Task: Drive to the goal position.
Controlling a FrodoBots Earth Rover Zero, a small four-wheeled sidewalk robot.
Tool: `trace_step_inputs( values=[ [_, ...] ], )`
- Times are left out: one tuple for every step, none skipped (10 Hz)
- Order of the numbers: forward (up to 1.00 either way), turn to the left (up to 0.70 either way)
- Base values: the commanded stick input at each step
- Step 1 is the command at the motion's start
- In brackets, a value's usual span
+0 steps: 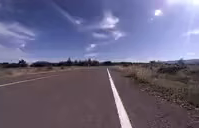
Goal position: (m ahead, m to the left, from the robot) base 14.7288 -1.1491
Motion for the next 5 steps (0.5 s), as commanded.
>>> trace_step_inputs(
  values=[
    [1.0, 0.0],
    [1.0, 0.0],
    [1.0, 0.0],
    [1.0, 0.0],
    [1.0, 0.0]
  ],
)
